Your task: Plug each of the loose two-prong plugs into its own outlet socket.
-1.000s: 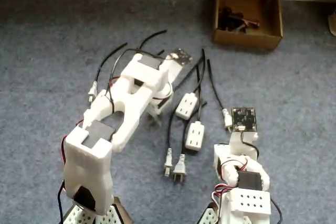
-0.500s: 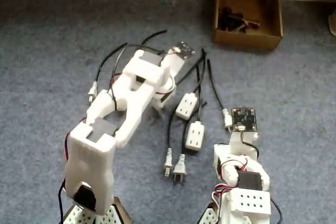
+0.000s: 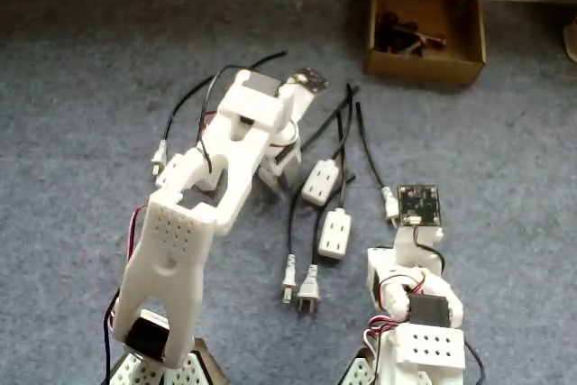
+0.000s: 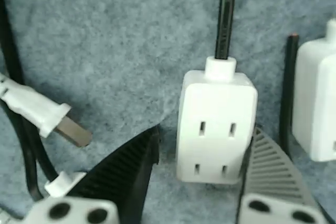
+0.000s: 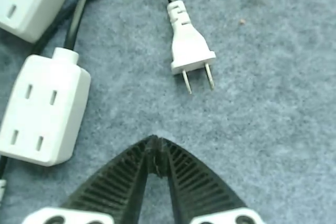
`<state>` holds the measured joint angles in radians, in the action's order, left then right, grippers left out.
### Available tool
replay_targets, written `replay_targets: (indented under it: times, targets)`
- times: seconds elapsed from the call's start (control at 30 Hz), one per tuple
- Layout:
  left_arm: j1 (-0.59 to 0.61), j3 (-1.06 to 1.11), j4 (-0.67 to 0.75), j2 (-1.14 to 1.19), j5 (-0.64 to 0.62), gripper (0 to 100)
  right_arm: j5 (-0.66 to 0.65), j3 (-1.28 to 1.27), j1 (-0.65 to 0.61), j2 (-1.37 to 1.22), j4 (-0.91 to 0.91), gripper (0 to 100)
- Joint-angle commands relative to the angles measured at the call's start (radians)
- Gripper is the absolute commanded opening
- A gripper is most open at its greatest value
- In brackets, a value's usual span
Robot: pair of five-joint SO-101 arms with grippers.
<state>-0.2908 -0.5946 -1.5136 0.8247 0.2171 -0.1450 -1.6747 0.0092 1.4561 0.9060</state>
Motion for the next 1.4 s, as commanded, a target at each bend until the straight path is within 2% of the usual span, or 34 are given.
replay_targets:
  times: [0.0,0.7,0.9,1.03,1.37]
  targets:
    - [-0.002,-0.068,-0.046,-0.013,-0.009,27,-0.015,-0.061,0.012,0.008,-0.025,0.6]
    - [-0.001,-0.332,-0.222,-0.015,-0.011,27,-0.015,-0.061,0.012,0.008,-0.025,0.6]
    - [0.022,-0.383,-0.233,-0.031,-0.012,27,-0.015,-0.061,0.012,0.008,-0.025,0.6]
    - [0.041,-0.335,-0.235,-0.14,-0.012,27,-0.015,-0.061,0.012,0.008,-0.025,0.6]
    - [0.051,-0.013,-0.233,-0.449,-0.011,27,-0.015,-0.061,0.012,0.008,-0.025,0.6]
